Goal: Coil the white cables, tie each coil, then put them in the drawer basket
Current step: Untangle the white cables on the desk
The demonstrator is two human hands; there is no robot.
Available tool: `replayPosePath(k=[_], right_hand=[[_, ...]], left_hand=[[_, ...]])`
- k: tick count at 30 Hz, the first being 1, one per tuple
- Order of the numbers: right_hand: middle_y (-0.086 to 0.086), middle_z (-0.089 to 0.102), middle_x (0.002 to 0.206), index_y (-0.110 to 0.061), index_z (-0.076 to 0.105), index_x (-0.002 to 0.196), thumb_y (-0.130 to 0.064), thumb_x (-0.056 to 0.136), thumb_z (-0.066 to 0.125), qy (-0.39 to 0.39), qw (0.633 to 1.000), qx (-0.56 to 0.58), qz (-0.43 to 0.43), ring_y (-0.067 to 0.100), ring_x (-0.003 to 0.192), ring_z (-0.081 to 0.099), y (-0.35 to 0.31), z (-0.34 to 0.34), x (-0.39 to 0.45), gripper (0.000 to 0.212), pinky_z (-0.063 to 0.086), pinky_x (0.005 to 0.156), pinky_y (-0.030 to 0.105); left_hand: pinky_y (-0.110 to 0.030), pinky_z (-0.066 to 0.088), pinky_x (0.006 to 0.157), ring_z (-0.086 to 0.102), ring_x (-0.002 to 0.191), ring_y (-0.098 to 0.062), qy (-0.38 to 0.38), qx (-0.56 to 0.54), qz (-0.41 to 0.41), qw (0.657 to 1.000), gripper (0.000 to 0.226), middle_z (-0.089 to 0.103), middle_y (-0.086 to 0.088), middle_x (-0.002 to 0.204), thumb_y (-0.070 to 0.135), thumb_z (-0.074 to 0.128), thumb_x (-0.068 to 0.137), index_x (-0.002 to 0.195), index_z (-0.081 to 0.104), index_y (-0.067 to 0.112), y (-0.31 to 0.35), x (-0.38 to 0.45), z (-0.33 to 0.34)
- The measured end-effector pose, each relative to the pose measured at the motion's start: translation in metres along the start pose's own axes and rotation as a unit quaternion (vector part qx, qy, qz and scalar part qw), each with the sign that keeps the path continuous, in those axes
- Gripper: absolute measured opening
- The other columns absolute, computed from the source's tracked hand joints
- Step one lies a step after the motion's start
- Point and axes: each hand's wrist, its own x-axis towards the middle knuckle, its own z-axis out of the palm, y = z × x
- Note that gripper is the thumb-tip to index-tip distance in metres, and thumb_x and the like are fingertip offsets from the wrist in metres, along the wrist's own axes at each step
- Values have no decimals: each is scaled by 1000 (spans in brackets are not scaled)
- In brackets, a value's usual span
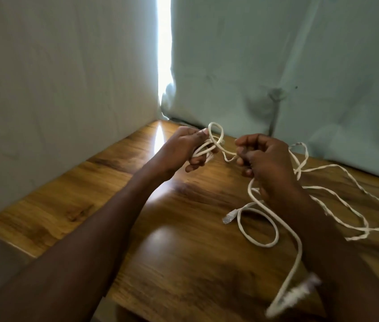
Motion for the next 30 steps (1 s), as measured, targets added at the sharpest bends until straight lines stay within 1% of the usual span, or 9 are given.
replayPosePath(k=[3,5,8,11,17,20,23,26,30], right_hand=[[-10,74,90,-28,77,88,-1,93,64,0,969,-191,-155,3,80,66,-1,2,1,30,51,71,25],[-14,74,95,-33,77,90,-16,94,70,-62,948,-229,-214,2,93,67,-6,2,-1,18,54,85,29],[-16,71,93,-35,77,98,-53,82,78,-193,896,-338,-215,2,92,66,-10,1,-7,24,55,85,37],[-14,66,99,-35,73,101,-45,78,84,-154,895,-355,-220,2,93,63,-12,6,-13,27,54,80,33],[7,74,83,-9,74,104,11,94,52,-185,977,105,10,11,59,59,-21,-6,-7,32,50,52,24],[16,73,112,-4,68,116,13,85,49,-157,840,495,155,33,105,72,-19,-15,1,40,62,68,31],[25,63,137,1,63,126,18,86,32,-108,770,616,123,45,131,58,-7,-21,12,53,64,86,41],[19,63,140,2,61,132,22,92,37,-54,858,505,71,34,131,62,-2,-20,17,51,58,99,37],[10,77,114,-7,66,129,-3,105,53,25,975,220,-6,23,95,78,-8,-16,8,28,63,76,28]], left_hand=[[-23,28,36,38,44,-20,8,26,-56,998,46,54,-34,63,20,44,110,92,63,-18,-4,0,3],[-21,27,38,38,41,-11,24,64,-86,994,42,56,-3,50,21,45,111,90,63,-10,-5,0,6],[-22,32,43,39,41,-9,45,102,-92,989,41,49,5,49,26,49,110,77,60,4,-12,3,6],[-28,40,48,48,42,-15,90,182,-54,978,48,55,3,47,28,51,108,65,61,10,-17,6,4],[-26,42,45,47,37,-11,102,194,-58,974,48,57,1,41,25,53,106,72,71,-2,-11,3,8],[-27,39,45,44,38,-17,68,155,-117,979,49,53,-3,43,31,57,103,72,73,-3,-13,1,7],[-24,35,42,37,37,-13,17,65,-143,987,52,52,2,43,33,52,108,72,66,-2,-5,-3,6],[-27,32,48,33,38,-13,-65,38,-161,984,52,46,-1,45,44,54,105,70,66,7,0,-5,6],[-31,31,54,20,38,-15,-154,-24,-168,973,47,36,-6,55,46,63,99,67,70,13,3,-8,3]])
